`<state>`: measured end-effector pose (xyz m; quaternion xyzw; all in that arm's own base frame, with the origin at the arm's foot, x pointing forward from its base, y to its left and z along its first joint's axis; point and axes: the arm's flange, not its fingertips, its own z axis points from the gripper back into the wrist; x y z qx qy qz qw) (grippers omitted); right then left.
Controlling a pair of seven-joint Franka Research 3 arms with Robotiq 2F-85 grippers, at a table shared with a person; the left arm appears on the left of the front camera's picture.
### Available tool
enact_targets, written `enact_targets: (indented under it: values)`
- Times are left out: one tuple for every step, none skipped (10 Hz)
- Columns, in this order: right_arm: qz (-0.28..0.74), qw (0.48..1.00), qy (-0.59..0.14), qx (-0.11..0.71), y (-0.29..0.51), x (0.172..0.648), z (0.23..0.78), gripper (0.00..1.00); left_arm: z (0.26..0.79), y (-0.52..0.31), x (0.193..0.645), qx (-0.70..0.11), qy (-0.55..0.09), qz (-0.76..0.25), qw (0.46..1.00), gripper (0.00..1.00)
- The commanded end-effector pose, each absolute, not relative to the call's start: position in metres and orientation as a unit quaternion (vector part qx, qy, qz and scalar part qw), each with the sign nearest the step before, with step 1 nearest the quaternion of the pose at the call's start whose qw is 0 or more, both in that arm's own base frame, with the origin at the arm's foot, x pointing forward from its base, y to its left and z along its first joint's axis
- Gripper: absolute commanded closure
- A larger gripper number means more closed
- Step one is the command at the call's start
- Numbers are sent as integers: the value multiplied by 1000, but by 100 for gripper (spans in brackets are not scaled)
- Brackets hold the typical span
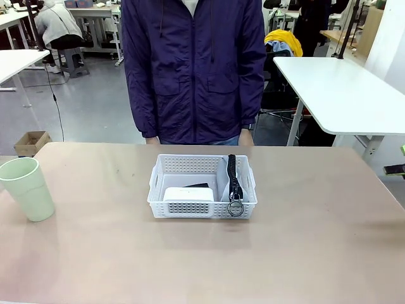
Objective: Efficiently arrange items inside the basket to fit them all.
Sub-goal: Pick up the Reusable plastic cup and place it inside the Organizing basket.
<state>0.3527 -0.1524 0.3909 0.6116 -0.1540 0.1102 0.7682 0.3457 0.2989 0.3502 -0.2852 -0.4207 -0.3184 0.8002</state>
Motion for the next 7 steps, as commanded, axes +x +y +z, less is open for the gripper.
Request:
enact_targets:
  values:
    - [116, 767, -155, 612, -152, 350, 392, 0, 370, 296, 341, -288, -424, -353, 783, 0]
    - [116, 767, -155, 612, -152, 350, 392, 0, 370, 296, 341, -288, -424, -353, 783, 0]
    - [116, 767, -155, 612, -152, 350, 392, 0, 370, 296, 341, -288, -424, -353, 783, 0]
    - [116, 767, -155, 612, -152, 350, 392, 0, 370, 296, 341, -288, -424, -353, 783, 0]
    - [116, 767, -155, 612, -152, 350, 392, 0, 370, 296, 341, -288, -424, -353, 783, 0]
    - [116, 767, -155, 612, -152, 350, 392, 0, 370, 296, 341, -288, -424, -353, 783, 0]
    - [116, 767, -155, 612, -152, 350, 392, 0, 370, 294, 345, -286, -424, -346, 787, 0]
